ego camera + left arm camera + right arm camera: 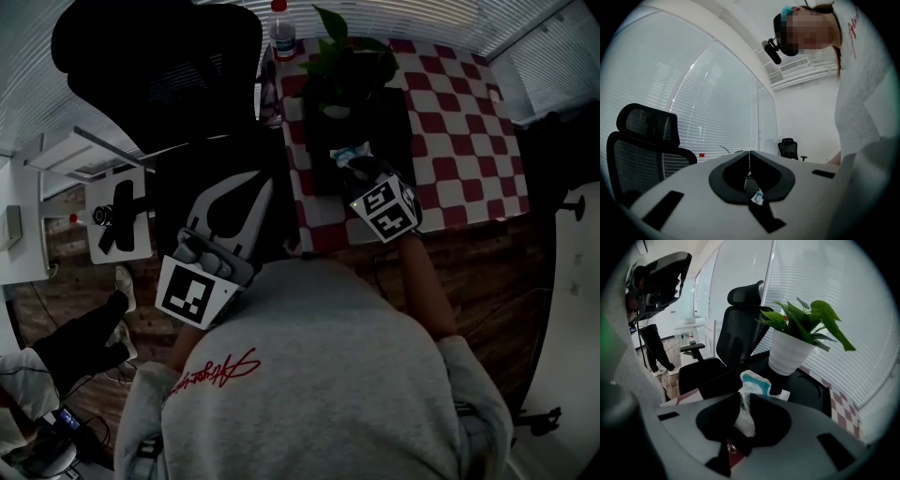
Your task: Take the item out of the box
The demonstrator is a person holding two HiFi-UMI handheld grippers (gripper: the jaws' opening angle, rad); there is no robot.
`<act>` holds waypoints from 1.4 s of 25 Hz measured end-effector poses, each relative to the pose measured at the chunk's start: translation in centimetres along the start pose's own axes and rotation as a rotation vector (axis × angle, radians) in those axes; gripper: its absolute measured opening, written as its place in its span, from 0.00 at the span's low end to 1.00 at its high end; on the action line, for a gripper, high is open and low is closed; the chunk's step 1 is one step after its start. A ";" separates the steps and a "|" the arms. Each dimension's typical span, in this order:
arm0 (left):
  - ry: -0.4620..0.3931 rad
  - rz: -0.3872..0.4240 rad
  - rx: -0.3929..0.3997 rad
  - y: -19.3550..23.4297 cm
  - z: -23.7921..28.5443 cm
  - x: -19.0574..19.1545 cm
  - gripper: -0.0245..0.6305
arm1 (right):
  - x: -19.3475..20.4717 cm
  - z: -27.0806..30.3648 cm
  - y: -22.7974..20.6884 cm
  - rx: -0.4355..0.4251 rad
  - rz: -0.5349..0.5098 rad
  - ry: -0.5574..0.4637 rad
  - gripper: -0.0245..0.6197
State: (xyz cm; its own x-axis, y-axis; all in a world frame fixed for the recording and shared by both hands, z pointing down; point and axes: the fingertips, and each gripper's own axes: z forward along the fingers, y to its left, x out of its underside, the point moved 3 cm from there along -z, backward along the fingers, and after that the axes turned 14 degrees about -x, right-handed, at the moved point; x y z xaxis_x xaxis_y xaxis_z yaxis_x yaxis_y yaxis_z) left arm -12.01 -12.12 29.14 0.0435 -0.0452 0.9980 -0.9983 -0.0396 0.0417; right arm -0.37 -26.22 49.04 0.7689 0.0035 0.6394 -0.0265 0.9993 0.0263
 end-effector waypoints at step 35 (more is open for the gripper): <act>-0.006 0.000 0.067 -1.0 1.8 -0.2 0.06 | -2.2 -5.2 0.8 0.042 0.128 -0.278 0.15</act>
State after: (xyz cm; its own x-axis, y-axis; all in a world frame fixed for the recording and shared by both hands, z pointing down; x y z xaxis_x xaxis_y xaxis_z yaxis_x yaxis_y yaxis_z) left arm -10.97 -13.88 28.84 0.0442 -0.0507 0.9977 -0.9936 -0.1063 0.0386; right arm 1.21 -25.24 43.69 0.5535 0.1131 0.8251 -0.1430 0.9889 -0.0396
